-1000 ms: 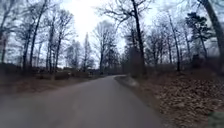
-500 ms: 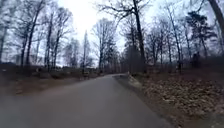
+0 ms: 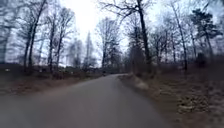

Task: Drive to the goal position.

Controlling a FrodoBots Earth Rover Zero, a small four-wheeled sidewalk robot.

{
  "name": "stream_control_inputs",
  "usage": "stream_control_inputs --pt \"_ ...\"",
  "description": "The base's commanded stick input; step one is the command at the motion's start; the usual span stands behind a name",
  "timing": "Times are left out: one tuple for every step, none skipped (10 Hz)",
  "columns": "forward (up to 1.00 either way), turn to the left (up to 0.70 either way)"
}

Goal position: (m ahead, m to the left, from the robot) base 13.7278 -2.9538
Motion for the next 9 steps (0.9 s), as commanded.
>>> stream_control_inputs --pt "1.00 0.00" --pt "1.00 0.00" --pt "1.00 0.14" --pt "1.00 0.35" --pt "1.00 0.40" --pt "1.00 0.17" --pt "1.00 0.00" --pt "1.00 0.00" --pt "1.00 0.00"
